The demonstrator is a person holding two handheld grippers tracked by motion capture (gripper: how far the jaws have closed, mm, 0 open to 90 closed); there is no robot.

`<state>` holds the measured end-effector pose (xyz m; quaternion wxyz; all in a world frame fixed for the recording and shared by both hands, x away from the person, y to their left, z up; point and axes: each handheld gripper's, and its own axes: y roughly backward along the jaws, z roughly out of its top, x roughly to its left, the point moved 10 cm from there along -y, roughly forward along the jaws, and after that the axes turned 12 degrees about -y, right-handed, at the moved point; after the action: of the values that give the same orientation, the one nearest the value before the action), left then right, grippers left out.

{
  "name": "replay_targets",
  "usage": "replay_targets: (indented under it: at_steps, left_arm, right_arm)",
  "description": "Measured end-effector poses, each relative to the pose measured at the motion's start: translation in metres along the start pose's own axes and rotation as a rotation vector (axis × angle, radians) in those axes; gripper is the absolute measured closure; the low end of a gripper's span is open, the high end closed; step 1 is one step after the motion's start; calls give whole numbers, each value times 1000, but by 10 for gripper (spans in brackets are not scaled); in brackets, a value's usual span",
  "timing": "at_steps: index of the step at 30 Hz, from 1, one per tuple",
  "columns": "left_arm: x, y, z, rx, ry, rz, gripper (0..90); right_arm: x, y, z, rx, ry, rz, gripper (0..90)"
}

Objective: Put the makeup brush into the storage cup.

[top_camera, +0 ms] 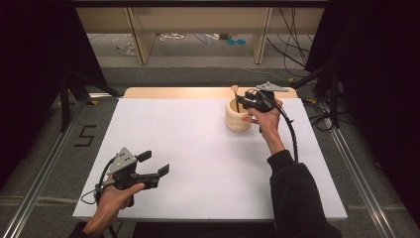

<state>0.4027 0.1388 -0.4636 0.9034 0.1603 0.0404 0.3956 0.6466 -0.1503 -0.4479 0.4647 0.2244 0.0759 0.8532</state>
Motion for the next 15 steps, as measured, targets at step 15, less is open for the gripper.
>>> replay_targets:
  at_steps: [15]
  left_arm:
    - [0,0,0,-2,1,0,158]
  right_arm:
    - [14,17,18,-35,-47,-18,280]
